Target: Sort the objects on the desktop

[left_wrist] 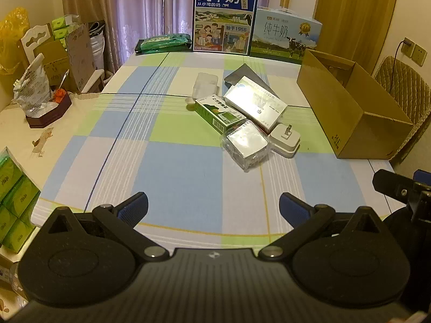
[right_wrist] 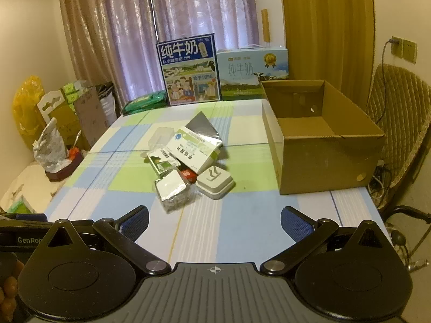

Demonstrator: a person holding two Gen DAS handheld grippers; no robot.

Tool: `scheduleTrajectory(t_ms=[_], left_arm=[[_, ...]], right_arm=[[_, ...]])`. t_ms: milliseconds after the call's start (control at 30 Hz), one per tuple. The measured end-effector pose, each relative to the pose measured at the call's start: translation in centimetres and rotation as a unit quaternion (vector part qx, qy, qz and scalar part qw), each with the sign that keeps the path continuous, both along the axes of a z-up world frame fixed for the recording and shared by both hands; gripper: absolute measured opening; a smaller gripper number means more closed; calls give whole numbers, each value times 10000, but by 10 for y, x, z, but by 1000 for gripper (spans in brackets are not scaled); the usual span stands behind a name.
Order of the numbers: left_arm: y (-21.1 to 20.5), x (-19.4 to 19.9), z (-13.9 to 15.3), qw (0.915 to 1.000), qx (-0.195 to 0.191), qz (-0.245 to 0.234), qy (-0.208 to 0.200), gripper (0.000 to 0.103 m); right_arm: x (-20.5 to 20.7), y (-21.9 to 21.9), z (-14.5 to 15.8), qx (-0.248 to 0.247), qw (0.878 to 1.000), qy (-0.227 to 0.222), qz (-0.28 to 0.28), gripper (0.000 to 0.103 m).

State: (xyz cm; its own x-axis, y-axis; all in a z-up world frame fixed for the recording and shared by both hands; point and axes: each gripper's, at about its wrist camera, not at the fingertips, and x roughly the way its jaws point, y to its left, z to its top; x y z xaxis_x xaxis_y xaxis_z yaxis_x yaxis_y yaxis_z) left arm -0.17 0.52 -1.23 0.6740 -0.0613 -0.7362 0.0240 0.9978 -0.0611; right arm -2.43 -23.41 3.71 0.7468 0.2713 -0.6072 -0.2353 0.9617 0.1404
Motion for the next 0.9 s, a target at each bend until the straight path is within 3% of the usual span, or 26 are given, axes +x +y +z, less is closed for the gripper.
scheduleTrajectory(t_ms=[900], left_arm=[[-1,1,-3,9999,-88,-68,48,102]], right_arm=[[5,0,-9,-27,9998,193,61,101]])
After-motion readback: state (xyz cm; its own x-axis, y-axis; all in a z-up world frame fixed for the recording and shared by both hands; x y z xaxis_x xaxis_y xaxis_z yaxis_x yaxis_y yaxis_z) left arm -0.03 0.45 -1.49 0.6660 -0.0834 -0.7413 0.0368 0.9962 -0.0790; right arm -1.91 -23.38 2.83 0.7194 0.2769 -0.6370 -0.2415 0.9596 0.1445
